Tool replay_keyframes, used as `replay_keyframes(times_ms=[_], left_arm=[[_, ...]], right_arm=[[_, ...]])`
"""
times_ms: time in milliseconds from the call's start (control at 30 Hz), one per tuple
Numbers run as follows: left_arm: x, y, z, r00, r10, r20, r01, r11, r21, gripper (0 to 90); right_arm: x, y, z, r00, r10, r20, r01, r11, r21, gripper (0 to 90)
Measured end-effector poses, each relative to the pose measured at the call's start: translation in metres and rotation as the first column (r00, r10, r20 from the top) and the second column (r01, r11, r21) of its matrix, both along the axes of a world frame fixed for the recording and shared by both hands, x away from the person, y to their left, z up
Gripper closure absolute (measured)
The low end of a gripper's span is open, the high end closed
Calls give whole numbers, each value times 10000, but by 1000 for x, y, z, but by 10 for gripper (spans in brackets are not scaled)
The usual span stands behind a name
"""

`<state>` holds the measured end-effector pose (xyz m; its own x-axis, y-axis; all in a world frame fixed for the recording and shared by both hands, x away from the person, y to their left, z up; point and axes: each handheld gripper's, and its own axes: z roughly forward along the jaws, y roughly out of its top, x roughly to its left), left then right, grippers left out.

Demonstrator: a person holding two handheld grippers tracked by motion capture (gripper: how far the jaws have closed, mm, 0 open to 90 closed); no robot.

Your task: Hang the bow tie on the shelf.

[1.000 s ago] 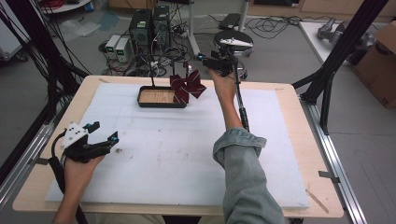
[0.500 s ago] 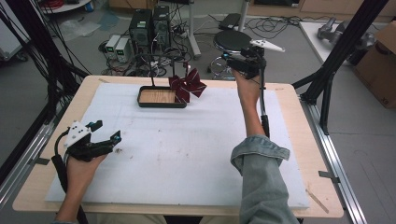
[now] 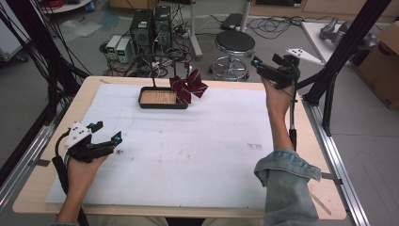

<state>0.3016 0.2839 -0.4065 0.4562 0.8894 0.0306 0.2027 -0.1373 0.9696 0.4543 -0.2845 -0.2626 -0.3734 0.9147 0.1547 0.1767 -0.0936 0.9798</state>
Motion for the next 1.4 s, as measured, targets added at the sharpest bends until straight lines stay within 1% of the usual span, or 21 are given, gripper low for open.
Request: replay_keyframes(times_ms=[33,100,133,167,233,267,333,400,500,600,633,667,700,900,933,967,1033,1167,1200,1267,1400], left_arm=[[0,0,0,10000,6,-28,-6,10000,22,192],[0,-1,0,10000,32,-66,-32,10000,16,192],[1,0,-1,9999,42,-127,-41,10000,67,192],[1,0,-1,9999,42,-127,-41,10000,67,192],[0,0,-1,9999,100,-136,-99,9999,33,192],[0,0,-1,9999,100,-136,-99,9999,33,192],[0,1,-1,9999,103,-113,-102,9999,54,192],[0,1,-1,9999,132,-110,-132,9999,39,192],[0,1,-2,9998,140,-139,-139,9999,53,192],[0,0,-3,9998,131,-179,-130,9999,96,192],[0,0,-3,9997,122,-203,-120,9999,86,192],[0,1,-3,9997,153,-200,-150,9998,118,192],[0,1,-3,9997,163,-188,-161,9998,109,192],[0,4,-3,9994,293,-189,-291,9995,93,192],[0,4,-3,9994,282,-198,-280,9996,95,192],[-1,4,-3,9994,302,-192,-300,9995,82,192],[-1,4,-4,9993,308,-199,-306,9995,94,192],[-1,5,-4,9993,325,-205,-323,9994,122,192],[-1,5,-4,9993,325,-205,-323,9994,122,192],[-2,5,-4,9992,344,-210,-341,9993,119,192],[-2,5,-4,9991,362,-212,-359,9993,145,192]], right_arm=[[-2,-4,-1,10000,-30,-91,29,10000,-42,138],[-5,-8,-2,9999,-89,-64,89,9999,-71,137],[-12,-15,-5,9998,-191,26,192,9998,-57,137],[-15,-18,-7,9998,-207,30,207,9997,-94,136],[-19,-24,-9,9989,-272,-369,265,9995,-181,115],[-21,-27,-10,9992,-265,-290,260,9995,-159,116],[-29,-31,-14,9991,-415,34,415,9991,-130,116],[-34,-34,-15,9985,-373,-396,361,9989,-314,116],[-47,-37,-21,9987,-491,115,495,9979,-412,116],[-60,-37,-27,9989,-436,174,445,9974,-561,116],[-60,-37,-27,9989,-436,174,445,9974,-561,116],[-65,-37,-29,9989,-427,201,439,9971,-621,116],[-73,-36,-33,9992,-345,214,359,9970,-687,116],[-100,-32,-46,9989,-116,460,142,9982,-578,116],[-100,-32,-46,9989,-116,460,142,9982,-578,116],[-109,-31,-52,9987,-65,497,89,9988,-484,116],[-116,-30,-59,9987,33,511,-13,9992,-394,116],[-131,-27,-76,9987,125,498,-100,9987,-493,116],[-134,-26,-80,9991,122,402,-99,9983,-583,115],[-141,-26,-89,9987,82,498,-51,9980,-633,116],[-151,-26,-103,9995,74,322,-53,9979,-648,116]])
